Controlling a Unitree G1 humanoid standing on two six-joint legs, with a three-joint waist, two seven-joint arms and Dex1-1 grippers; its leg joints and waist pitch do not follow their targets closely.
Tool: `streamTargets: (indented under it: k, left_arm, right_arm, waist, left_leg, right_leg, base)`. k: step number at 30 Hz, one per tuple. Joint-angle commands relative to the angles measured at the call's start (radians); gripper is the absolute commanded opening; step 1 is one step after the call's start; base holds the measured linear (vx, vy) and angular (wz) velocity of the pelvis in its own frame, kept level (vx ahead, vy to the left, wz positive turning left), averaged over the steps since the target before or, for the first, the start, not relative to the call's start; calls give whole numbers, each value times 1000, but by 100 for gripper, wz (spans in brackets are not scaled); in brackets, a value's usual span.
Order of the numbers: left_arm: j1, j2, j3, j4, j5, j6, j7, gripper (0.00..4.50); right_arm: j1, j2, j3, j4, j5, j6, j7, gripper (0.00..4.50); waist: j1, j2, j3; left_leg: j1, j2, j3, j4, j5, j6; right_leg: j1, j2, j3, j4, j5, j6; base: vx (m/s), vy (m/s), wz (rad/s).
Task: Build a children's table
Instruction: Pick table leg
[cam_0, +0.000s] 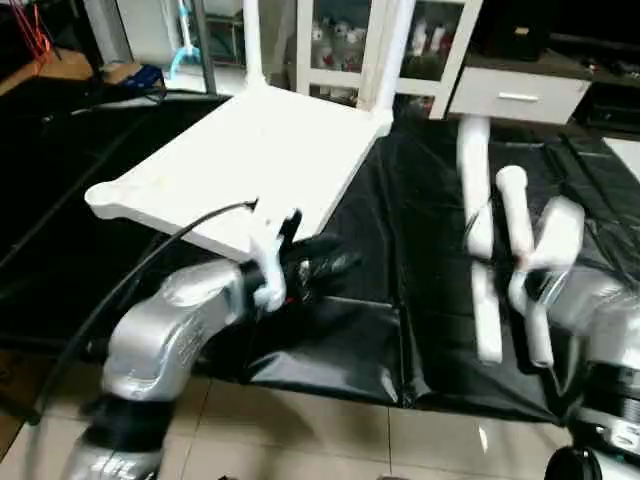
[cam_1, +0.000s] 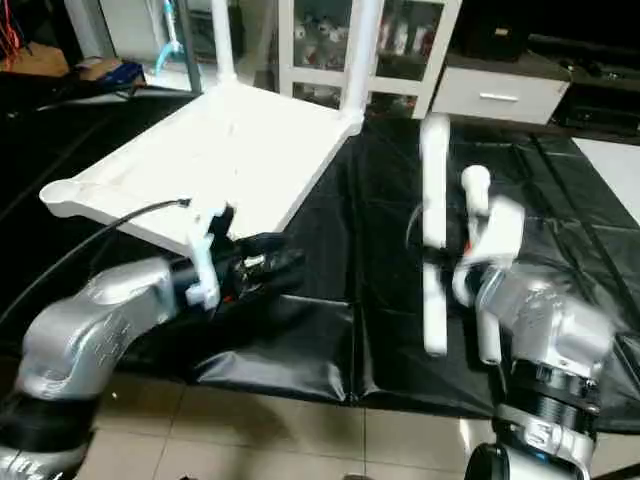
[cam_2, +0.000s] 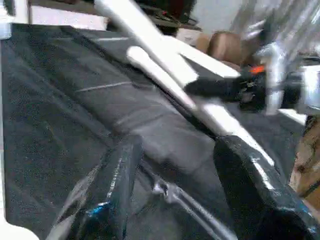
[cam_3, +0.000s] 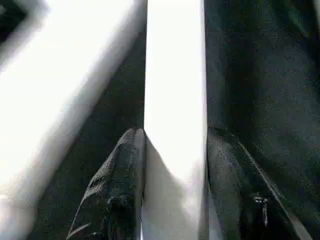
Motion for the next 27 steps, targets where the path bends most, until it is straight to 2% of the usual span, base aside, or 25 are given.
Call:
streamTargets:
  k: [1, 2, 3, 4, 6, 8, 9, 11, 12, 13, 15, 17, 20, 23, 25, 27]
  left_arm:
    - [-25, -27, 15, 31, -22, 39, 37, 316]
    - [-40, -57, 29, 51, -39, 49, 55, 332]
    - [-42, -60, 30, 53, -41, 50, 57, 332]
    - [-50, -86, 45, 59, -67, 60, 67, 341]
    - [-76, -156, 94, 80, -154, 93, 98, 357]
    - [-82, -172, 106, 84, -178, 102, 106, 369]
    - [-90, -186, 104, 94, -187, 103, 105, 377]
    - [-105, -209, 92, 118, -176, 100, 96, 393]
    - [-109, -214, 96, 121, -174, 106, 98, 403]
    - [-115, -231, 113, 125, -193, 115, 99, 403]
    - [-125, -259, 144, 128, -232, 140, 108, 417]
    - [-125, -274, 146, 124, -255, 163, 115, 419]
    - [-119, -298, 146, 121, -296, 189, 128, 419]
    - [-122, -330, 182, 115, -381, 228, 140, 419]
    - [-114, -313, 147, 101, -356, 244, 119, 419]
    - [-102, -291, 102, 107, -296, 245, 110, 419]
  right_arm:
    - [-35, 18, -41, -83, 110, -26, 40, 143]
    - [-57, 52, -88, -114, 189, -25, 40, 143]
    - [-59, 56, -94, -117, 197, -25, 39, 143]
    - [-75, 82, -125, -130, 245, -24, 28, 143]
    - [-104, 132, -167, -150, 324, -26, 12, 143]
    - [-110, 145, -176, -156, 339, -24, 8, 143]
    - [-118, 164, -182, -162, 368, -18, 8, 143]
    - [-123, 206, -166, -193, 407, -3, 15, 143]
    - [-119, 210, -159, -200, 416, -4, 14, 143]
    - [-115, 216, -141, -210, 416, -4, 10, 143]
    - [-106, 223, -110, -228, 422, -2, 4, 143]
    - [-101, 235, -90, -242, 438, 7, -7, 143]
    - [-92, 241, -61, -259, 444, 11, -7, 143]
    - [-85, 241, -45, -258, 431, -2, -11, 143]
    - [-83, 247, -43, -262, 431, -10, -13, 143]
    - [-89, 250, -44, -260, 439, -22, -23, 143]
  waist:
    - [4, -12, -62]
    - [4, -13, -59]
    - [2, -20, -59]
    - [6, -15, -61]
    - [5, -14, -60]
    - [7, -15, -61]
    - [6, -19, -59]
    - [6, -28, -58]
    - [7, -24, -58]
    - [6, -28, -58]
    - [8, -28, -59]
    - [7, -26, -57]
    - [8, -30, -57]
    - [14, -30, -56]
    - [16, -29, -56]
    - [19, -27, -54]
  left_leg:
    - [21, 0, 13, -78, -139, -8]
    - [18, 0, 13, -80, -147, -2]
    - [19, 0, 15, -79, -152, -1]
    - [20, 0, 13, -78, -149, 0]
    - [20, 0, 14, -79, -144, -5]
    - [21, 0, 14, -79, -145, -8]
    - [19, 0, 14, -80, -144, -11]
    - [16, 0, 14, -82, -143, -7]
    - [17, 0, 13, -82, -137, -9]
    - [15, 1, 13, -82, -122, -13]
    - [15, 0, 13, -81, -103, -22]
    - [17, 1, 12, -82, -101, -28]
    - [16, 0, 12, -81, -93, -27]
    - [17, 0, 14, -80, -87, -36]
    - [16, -1, 14, -81, -89, -35]
    - [18, 0, 13, -84, -105, -34]
  right_leg:
    - [44, -5, 10, -63, -125, -173]
    - [45, -7, 9, -67, -164, -169]
    - [44, -8, 10, -67, -172, -168]
    - [43, -8, 10, -66, -178, -165]
    - [40, -7, 9, -67, -179, -170]
    - [40, -7, 8, -68, -181, -170]
    - [40, -6, 7, -70, -186, -164]
    - [40, -7, 8, -73, -205, -146]
    - [41, -8, 7, -73, -212, -134]
    - [42, -9, 8, -72, -202, -128]
    - [44, -10, 8, -69, -183, -129]
    - [42, -8, 8, -68, -166, -129]
    - [44, -8, 8, -68, -144, -128]
    - [46, -8, 9, -65, -128, -138]
    - [46, -8, 9, -66, -132, -134]
    - [43, -7, 9, -72, -164, -103]
  base:
    - [0, 0, 0]
    - [0, 0, 0]
    - [0, 0, 0]
    - [0, 0, 0]
    - [0, 0, 0]
    - [0, 0, 0]
    - [0, 0, 0]
    - [0, 0, 0]
    - [0, 0, 0]
    - [0, 0, 0]
    - [0, 0, 0]
    - [0, 0, 0]
    - [0, 0, 0]
    - [0, 0, 0]
    - [0, 0, 0]
    - [0, 0, 0]
